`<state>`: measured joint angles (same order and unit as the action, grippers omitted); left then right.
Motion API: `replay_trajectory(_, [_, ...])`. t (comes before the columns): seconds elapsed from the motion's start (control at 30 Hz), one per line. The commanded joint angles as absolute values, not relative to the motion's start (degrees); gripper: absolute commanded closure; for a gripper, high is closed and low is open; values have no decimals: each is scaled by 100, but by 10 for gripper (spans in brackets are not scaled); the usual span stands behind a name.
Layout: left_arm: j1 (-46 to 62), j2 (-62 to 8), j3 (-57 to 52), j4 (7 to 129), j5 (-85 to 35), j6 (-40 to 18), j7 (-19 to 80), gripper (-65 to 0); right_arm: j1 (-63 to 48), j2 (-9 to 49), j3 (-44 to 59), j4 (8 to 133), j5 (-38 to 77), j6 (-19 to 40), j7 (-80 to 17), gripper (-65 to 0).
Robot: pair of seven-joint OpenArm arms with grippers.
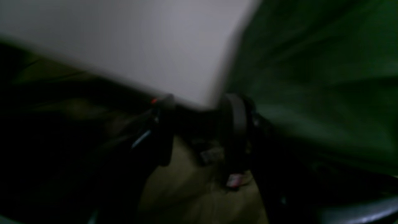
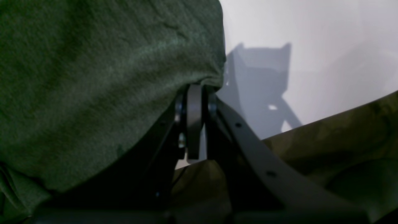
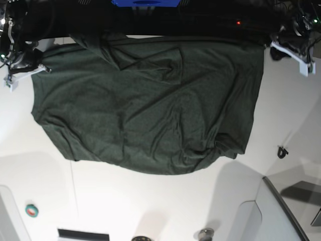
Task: Layout the t-shirt on the table in an organized manner, then fold the t-shirt properly
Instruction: 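Pull both held shirt edges apart to stretch the shirt, then release the shirt corner from the left gripper and raise it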
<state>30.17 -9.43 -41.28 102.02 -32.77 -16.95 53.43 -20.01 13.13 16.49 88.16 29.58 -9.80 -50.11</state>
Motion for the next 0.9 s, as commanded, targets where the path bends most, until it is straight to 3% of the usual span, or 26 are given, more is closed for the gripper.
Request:
replay_trajectory(0.0, [2835, -1086, -4145, 10316, -3635, -1719, 5420, -245, -1974, 1393, 1675, 8927, 2923, -980, -4954, -12])
replay_trajectory(0.07, [2308, -1147, -4040, 10062, -4233, -1701, 5684, -237, -1956, 1393, 1675, 8927, 2923, -980, -4971, -12])
replay_trajectory(0.1, [1982, -1147, -3864, 9833, -4312, -1692, 5754, -196, -1956, 1385, 1675, 8927, 2923, -980, -4971, -12])
replay_trajectory(0.13, [1692, -1147, -3697, 9604, -4303, -1692, 5754, -118, -1947, 1385, 1666, 8927, 2923, -980, -4971, -12])
replay_trajectory(0.17, [1402, -1147, -3486, 9323, -4295, -1684, 5754, 0, -1947, 1385, 1666, 8936, 2923, -980, -4971, -12])
replay_trajectory(0.37, [259, -1103, -2202, 7952, -3345, -1675, 5727, 0, -1956, 1402, 1666, 9130, 2923, -980, -4980, -12])
replay_trajectory(0.6, [-505, -497, -2053, 6949, -1455, -1675, 5191, 0, -1921, 1402, 1675, 9147, 2923, -980, -4980, -12])
replay_trajectory(0.87, [-1754, 40, -1886, 5182, -532, -1692, 4242, 0, -1666, 1411, 1675, 9138, 2923, -980, -4989, -12])
